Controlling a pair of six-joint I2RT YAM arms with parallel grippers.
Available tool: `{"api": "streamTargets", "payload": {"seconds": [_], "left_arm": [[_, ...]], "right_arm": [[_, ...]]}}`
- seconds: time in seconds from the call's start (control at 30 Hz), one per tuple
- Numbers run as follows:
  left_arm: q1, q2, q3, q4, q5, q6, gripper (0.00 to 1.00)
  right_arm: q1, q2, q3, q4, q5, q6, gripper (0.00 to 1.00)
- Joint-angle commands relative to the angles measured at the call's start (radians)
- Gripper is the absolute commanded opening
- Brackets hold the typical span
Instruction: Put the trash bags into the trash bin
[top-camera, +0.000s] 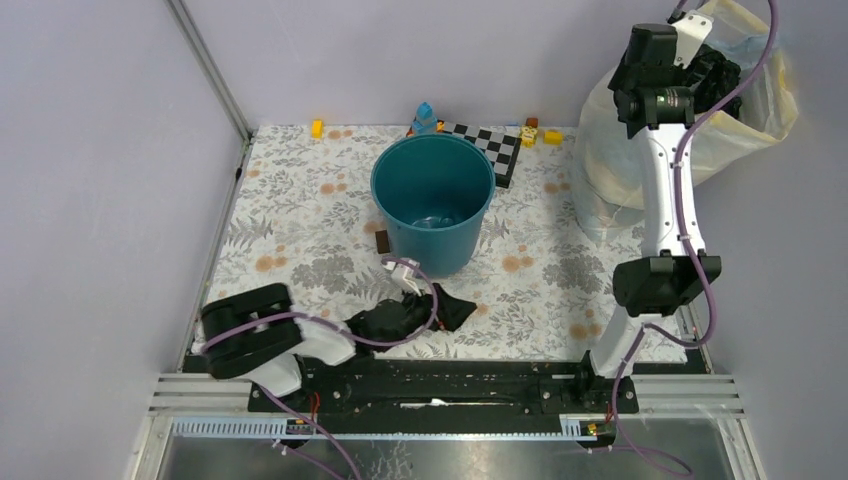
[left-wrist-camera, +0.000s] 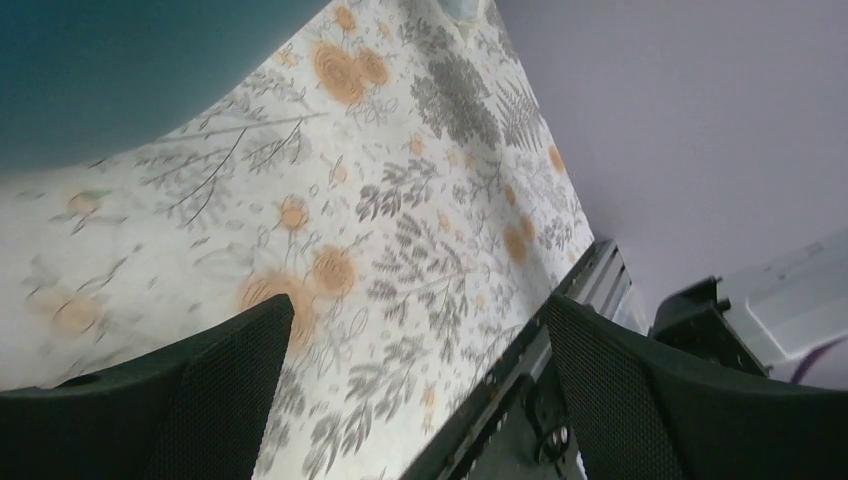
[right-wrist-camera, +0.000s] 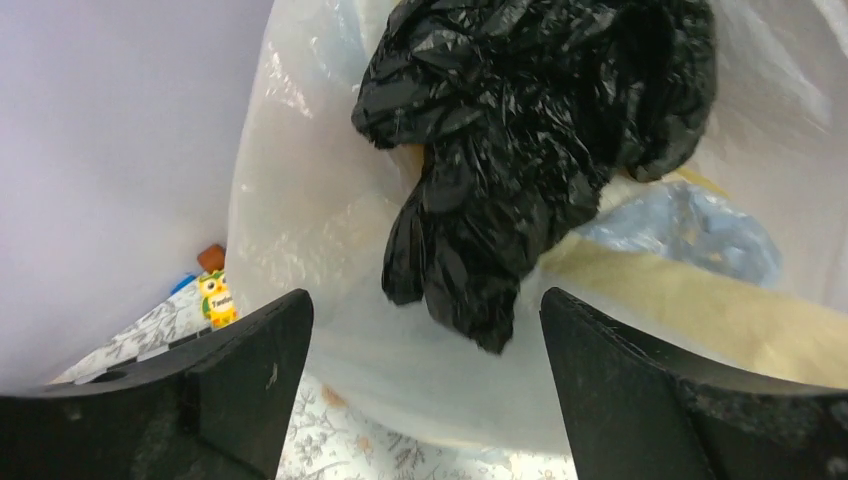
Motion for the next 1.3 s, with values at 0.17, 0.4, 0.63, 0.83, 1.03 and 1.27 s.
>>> {"api": "streamTargets", "payload": {"seconds": [0.17,0.4,0.63,0.83,1.03,1.27], "left_arm": [[0.043,0.252,0.242,0.221,-0.095,-0.047,0.99],[0.148,0.293,0.321,0.066,-0.086,-0.112,0.99],[0.28,0.314,0.358,-0.051,-0.067,-0.102,0.99],[0.314,0.359,0.374,-0.063,-0.033,-0.053,0.99],[0.354,0.445,0.381,-0.033,-0.002,-0.099,0.99],[0.461,0.502,0.445,-0.087,0.017,-0.081,0.99]], "right_arm": [[-0.016,0.114,0.107,0.017,0.04,-0.005,0.4],[-0.015,-0.032,0.05,0.031,-0.151,0.001,0.0],[0.005,-0.226,-0.006,0.042,-0.381,0.022,0.0],[0.112,-0.27,0.01,0.015,-0.506,0.041,0.0],[0.208,-0.286,0.055,-0.022,-0.729,0.089,0.0],[0.339,-0.291,-0.021,-0.023,-0.965,0.162,0.0]]}}
